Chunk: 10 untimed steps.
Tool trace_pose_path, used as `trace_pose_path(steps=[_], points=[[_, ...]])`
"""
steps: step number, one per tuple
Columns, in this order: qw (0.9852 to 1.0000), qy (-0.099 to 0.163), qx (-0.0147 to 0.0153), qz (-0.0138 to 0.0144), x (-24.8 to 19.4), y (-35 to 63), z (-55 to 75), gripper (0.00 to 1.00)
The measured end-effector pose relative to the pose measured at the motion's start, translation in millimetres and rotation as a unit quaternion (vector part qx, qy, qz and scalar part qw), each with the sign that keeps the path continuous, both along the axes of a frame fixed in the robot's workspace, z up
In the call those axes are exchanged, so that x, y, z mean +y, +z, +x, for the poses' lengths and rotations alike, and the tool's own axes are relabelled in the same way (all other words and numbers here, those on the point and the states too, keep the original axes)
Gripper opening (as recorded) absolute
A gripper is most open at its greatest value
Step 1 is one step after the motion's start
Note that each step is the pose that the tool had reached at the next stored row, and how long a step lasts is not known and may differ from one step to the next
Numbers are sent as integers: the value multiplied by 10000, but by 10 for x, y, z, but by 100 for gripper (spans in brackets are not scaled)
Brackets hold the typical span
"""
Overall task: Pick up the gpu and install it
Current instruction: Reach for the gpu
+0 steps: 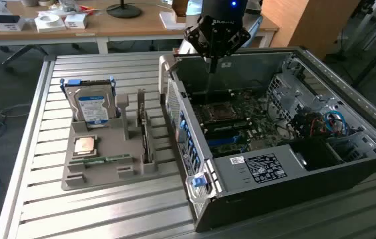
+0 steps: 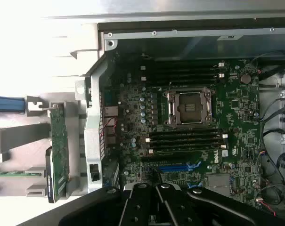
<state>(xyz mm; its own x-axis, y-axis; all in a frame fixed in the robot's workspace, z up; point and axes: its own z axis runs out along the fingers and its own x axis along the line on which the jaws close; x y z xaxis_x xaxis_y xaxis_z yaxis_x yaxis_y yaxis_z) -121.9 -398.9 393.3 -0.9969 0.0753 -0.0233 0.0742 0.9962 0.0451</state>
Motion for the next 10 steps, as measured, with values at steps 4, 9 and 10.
trace_pose_path(steps=[4, 9, 10], points=[[10000, 0, 0, 0, 0, 0, 0, 11], [10000, 0, 0, 0, 0, 0, 0, 11], [10000, 0, 0, 0, 0, 0, 0, 11]])
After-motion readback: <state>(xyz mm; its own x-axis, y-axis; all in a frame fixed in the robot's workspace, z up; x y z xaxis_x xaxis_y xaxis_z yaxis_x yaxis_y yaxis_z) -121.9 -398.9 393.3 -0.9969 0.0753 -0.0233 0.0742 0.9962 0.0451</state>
